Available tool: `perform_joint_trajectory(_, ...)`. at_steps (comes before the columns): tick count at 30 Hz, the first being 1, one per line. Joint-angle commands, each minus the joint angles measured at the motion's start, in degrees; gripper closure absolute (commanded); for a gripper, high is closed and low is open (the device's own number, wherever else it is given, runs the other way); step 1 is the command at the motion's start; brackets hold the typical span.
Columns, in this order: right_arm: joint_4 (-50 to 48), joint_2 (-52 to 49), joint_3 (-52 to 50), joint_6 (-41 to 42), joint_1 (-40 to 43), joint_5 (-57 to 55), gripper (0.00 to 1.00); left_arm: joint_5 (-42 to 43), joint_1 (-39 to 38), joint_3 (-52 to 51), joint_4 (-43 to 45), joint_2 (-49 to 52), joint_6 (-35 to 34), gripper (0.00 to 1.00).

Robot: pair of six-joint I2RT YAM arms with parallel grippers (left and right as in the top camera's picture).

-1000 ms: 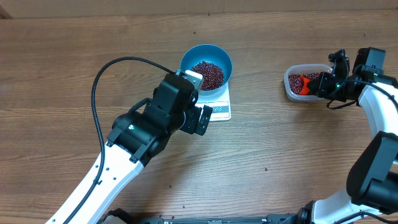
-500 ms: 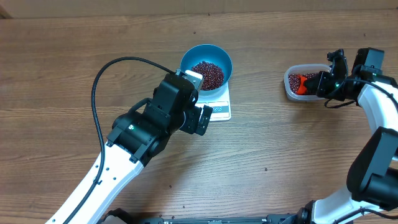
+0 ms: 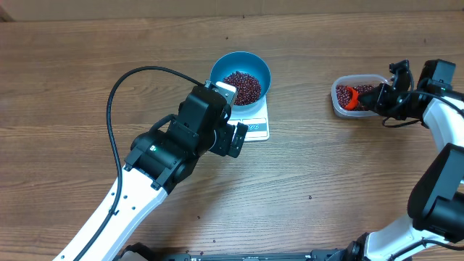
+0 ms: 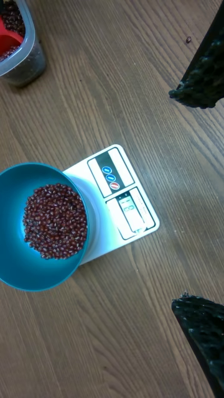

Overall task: Scoop item into bowl and weigh 150g on scale
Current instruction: 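Dip the scoop into the red beans a third time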

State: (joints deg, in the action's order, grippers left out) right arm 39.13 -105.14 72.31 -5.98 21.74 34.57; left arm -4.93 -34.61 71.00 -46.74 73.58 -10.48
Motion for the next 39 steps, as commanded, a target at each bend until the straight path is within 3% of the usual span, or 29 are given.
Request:
perform_joint_trajectory(1, 0.48, -1.68, 0.04, 0.59, 0.81, 0.72, 0.96, 0.48, 0.09, 0.09, 0.22, 0.31, 0.2, 0.0)
perform_joint_trajectory(22, -1.2, -6.86, 0.07, 1.66, 2.78, 2.51, 0.96, 0.48, 0.09, 0.09, 0.22, 0.31, 0.2, 0.0)
perform_joint_trajectory(39, -1.79, -6.86, 0.07, 1.42, 10.62, 21.7, 0.96, 0.48, 0.09, 0.09, 0.22, 0.31, 0.2, 0.0)
